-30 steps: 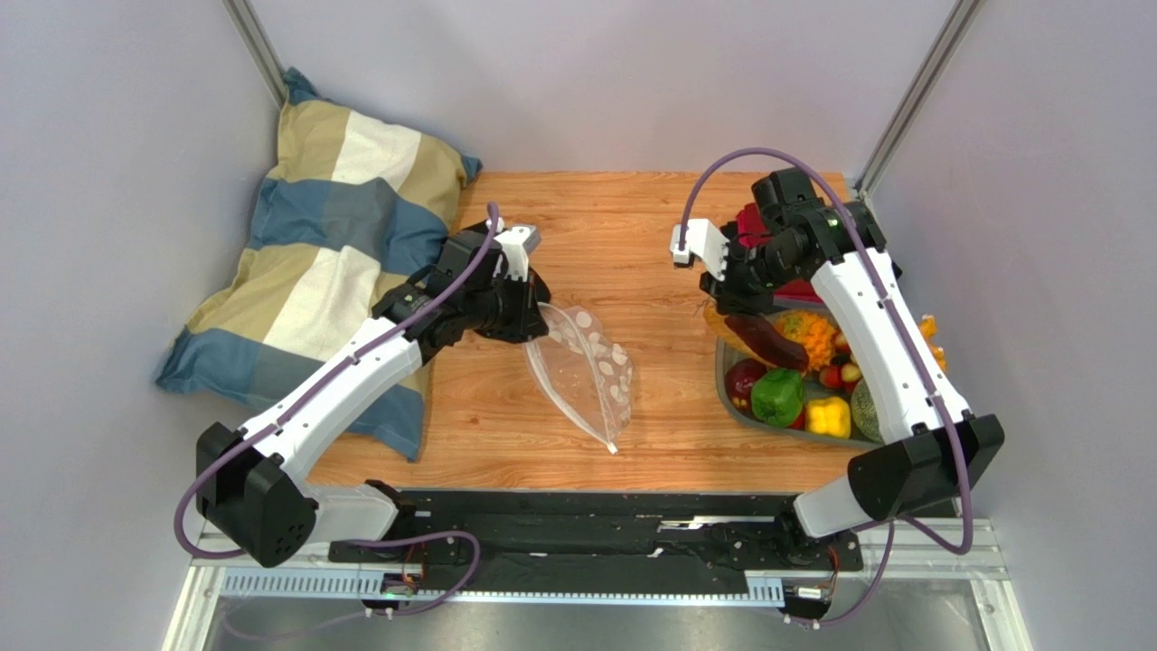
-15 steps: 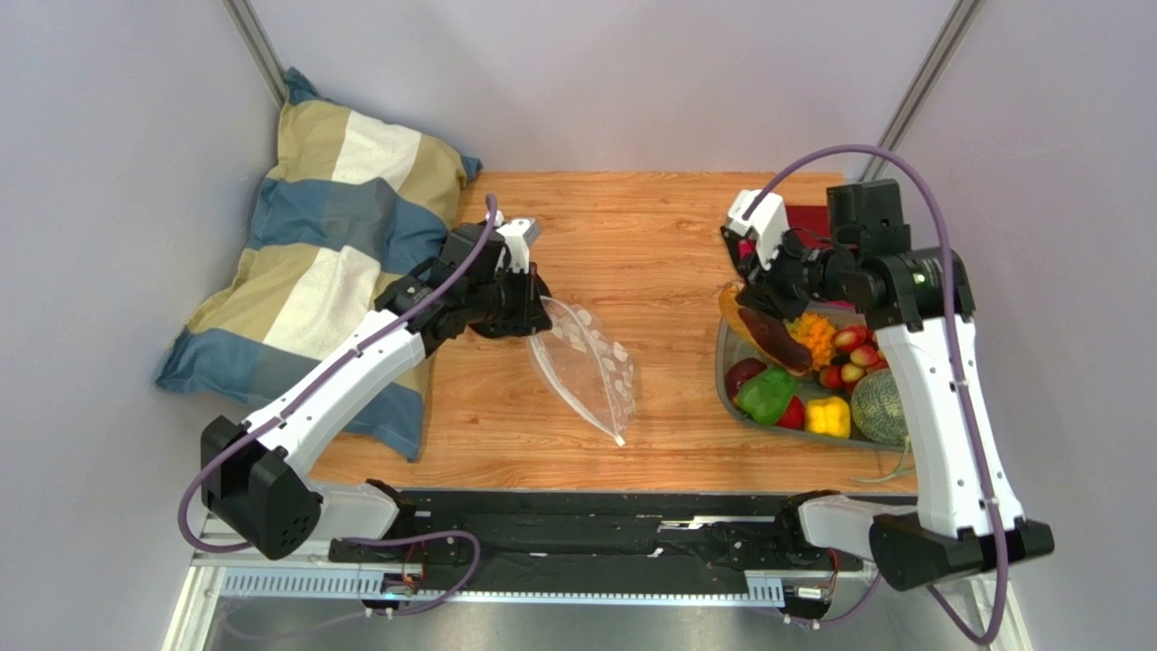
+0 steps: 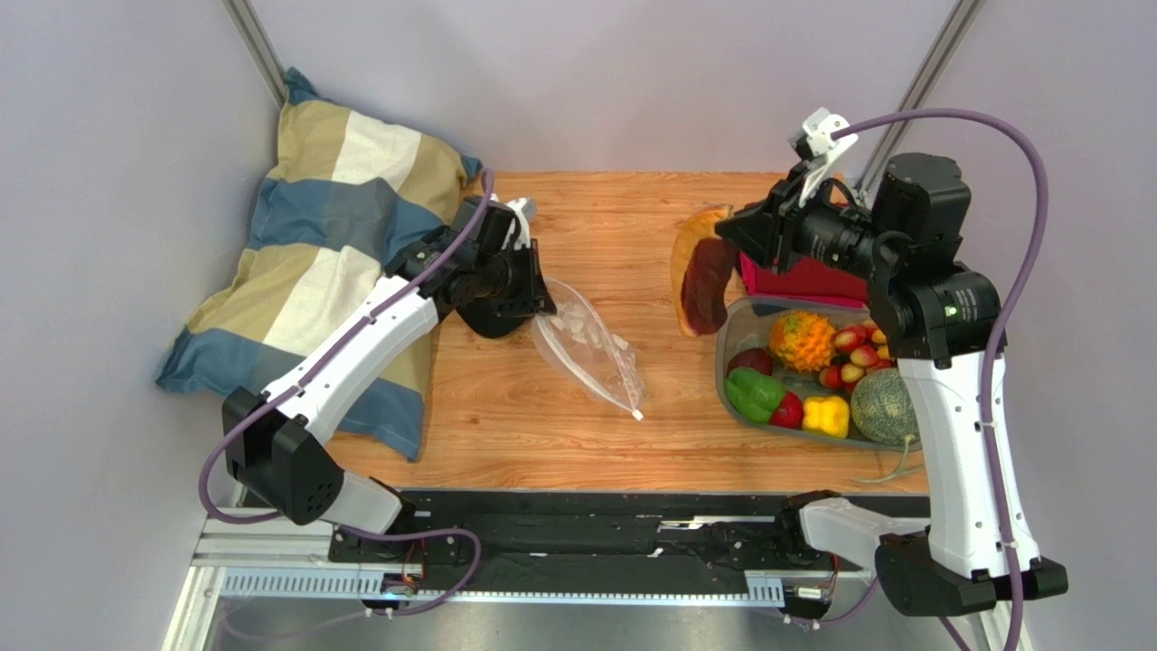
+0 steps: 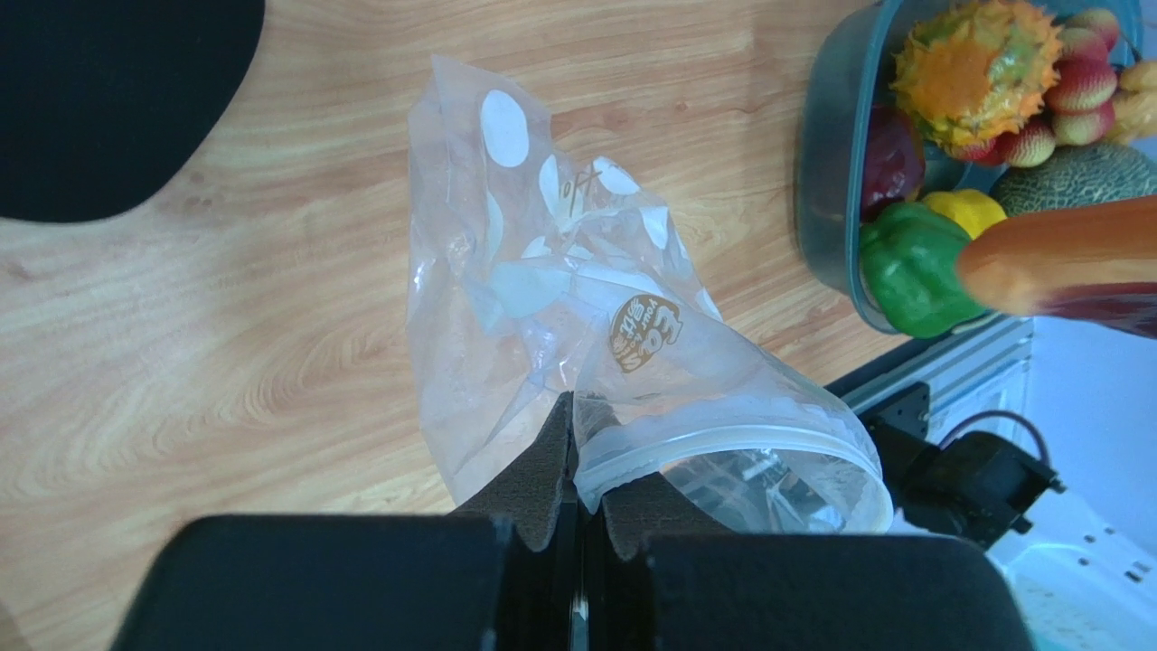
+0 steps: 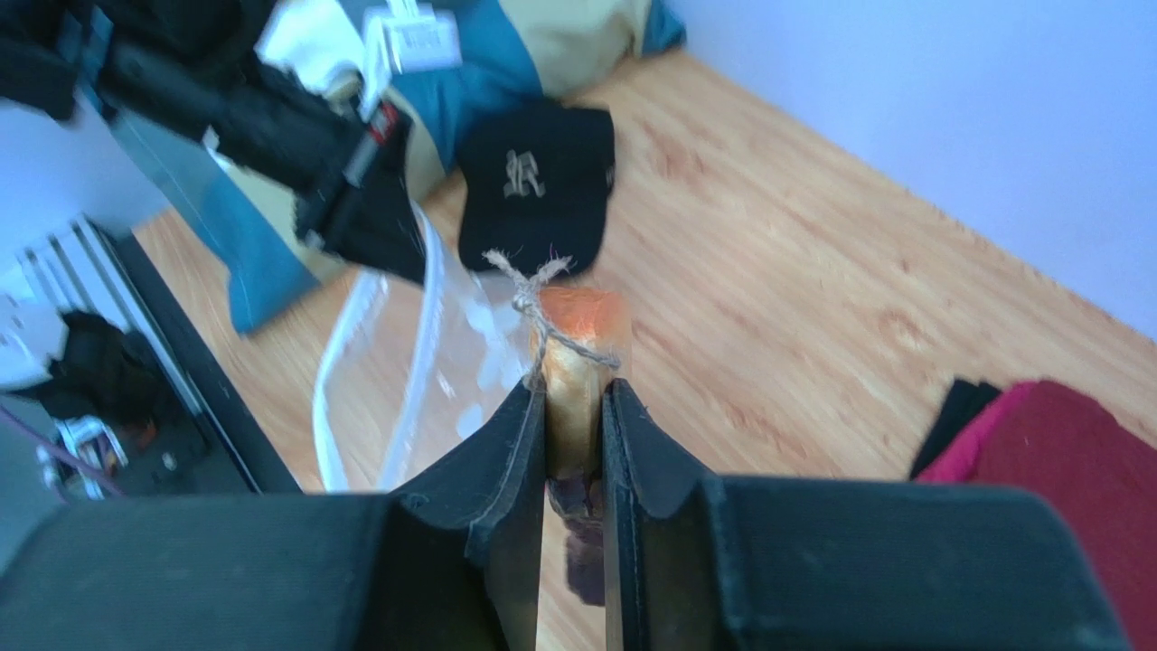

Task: Place the food in the zip-top bag and seal the zipper
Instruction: Pick up the fake food from the bin, then place the fake food in the zipper food storage bag.

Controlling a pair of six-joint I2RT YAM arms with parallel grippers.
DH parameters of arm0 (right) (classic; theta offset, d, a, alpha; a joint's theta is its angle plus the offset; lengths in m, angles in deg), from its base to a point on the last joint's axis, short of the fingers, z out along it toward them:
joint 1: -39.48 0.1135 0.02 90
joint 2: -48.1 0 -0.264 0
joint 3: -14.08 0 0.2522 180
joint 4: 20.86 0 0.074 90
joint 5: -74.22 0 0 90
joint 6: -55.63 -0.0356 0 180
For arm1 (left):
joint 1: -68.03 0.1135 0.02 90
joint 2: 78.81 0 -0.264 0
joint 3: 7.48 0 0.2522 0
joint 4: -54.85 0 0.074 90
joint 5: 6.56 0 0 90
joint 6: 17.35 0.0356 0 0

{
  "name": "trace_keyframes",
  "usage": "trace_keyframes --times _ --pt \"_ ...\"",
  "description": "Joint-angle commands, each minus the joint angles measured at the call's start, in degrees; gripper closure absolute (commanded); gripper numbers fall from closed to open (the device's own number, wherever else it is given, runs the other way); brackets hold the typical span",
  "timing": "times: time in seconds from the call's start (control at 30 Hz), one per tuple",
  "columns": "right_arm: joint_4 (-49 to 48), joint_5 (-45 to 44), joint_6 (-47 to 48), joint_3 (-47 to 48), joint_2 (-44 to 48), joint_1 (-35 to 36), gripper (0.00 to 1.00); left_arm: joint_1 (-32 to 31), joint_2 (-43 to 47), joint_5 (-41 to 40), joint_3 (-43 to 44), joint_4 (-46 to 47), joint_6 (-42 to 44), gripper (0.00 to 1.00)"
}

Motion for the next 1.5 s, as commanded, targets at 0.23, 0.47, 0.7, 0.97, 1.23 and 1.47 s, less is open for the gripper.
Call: trace_keyframes --times 0.23,0.47,0.7,0.97,1.23,1.47 --pt "-22.33 -1.49 -18.97 1.4 3.42 7.38 1.0 1.49 -2.27 1.27 3.11 -2.81 -10.05 1.0" --pt "-23.92 -6.23 -18.28 2.37 2.28 18.27 1.0 2.11 -2.71 1.26 4.34 -3.6 -11.99 1.0" --pt "-25.05 -15.8 -5.13 -5.69 3.24 29.7 1.0 2.2 -1.66 4.07 4.52 -3.42 -13.22 1.0" --pt "-30.07 -31.36 8.18 -16.34 4.65 39.11 1.0 2.37 0.19 6.18 4.78 -3.25 -14.54 1.0" --pt "-31.83 -32.08 9.06 -16.61 5.62 39.29 1.0 3.78 0.36 11.43 2.94 -1.58 -17.52 1.0" --pt "-33.76 -28.47 5.64 -23.2 6.76 39.29 1.0 5.1 0.62 17.7 2.5 1.76 -21.21 1.0"
